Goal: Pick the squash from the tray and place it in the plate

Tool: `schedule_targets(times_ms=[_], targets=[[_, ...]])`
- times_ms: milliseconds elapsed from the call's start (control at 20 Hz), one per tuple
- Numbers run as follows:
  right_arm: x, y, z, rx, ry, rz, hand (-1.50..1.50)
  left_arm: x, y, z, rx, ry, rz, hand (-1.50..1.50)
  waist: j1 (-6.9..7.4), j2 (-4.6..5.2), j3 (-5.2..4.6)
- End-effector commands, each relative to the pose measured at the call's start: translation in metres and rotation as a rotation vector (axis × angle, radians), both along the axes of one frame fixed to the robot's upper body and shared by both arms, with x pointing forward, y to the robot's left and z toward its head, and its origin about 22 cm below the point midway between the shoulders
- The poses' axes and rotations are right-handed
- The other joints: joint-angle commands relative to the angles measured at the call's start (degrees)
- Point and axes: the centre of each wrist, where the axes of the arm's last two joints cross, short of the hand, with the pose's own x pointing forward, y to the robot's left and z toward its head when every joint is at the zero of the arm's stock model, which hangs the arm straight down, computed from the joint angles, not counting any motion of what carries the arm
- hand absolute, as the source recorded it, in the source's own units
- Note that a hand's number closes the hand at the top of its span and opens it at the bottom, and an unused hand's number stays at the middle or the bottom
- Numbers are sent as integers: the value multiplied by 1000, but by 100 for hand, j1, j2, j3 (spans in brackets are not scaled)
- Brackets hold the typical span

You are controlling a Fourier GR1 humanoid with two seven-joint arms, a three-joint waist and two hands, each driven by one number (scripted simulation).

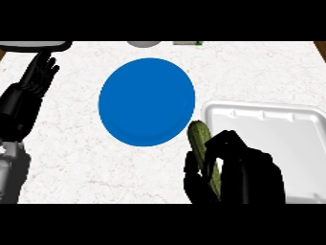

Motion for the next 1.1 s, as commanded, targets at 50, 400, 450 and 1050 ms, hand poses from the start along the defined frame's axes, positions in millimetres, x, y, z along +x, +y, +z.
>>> schedule_targets(times_ms=[50, 400, 450, 1050], targets=[[46, 28, 23, 54, 33, -47, 150, -5, -3, -18, -6, 5, 0, 0, 80, 21, 0], [103, 57, 24, 132, 82, 14, 150, 11, -2, 2, 7, 8, -25, 0, 122, 35, 3], [113, 60, 20, 139, 79, -9, 150, 1, -3, -6, 9, 13, -29, 0, 175, 32, 3], [202, 79, -30, 56, 173, -80, 150, 9, -13, 2, 13, -4, -54, 0, 290, 70, 3]])
